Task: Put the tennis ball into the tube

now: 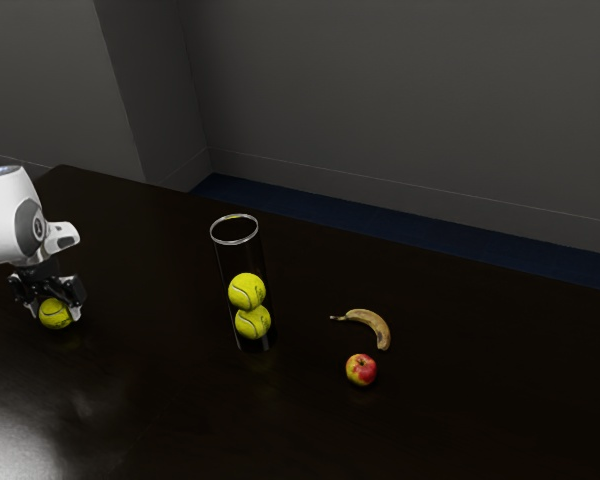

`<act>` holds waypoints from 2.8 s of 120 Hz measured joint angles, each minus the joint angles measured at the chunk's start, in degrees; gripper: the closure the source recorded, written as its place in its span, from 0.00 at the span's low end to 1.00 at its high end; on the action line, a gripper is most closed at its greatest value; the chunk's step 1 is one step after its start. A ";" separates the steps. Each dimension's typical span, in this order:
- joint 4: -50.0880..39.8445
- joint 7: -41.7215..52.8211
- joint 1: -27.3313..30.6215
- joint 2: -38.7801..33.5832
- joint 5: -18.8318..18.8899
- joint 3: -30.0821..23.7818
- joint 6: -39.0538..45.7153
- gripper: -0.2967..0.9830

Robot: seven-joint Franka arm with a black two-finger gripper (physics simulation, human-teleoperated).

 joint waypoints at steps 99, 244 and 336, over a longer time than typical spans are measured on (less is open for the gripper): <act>0.34 2.04 -5.50 -5.99 -0.22 0.16 -0.44 0.56; 20.36 -14.54 -29.27 -16.99 6.94 -9.14 -32.97 0.53; 21.23 -19.23 -28.53 -16.73 8.37 -9.67 -34.27 0.29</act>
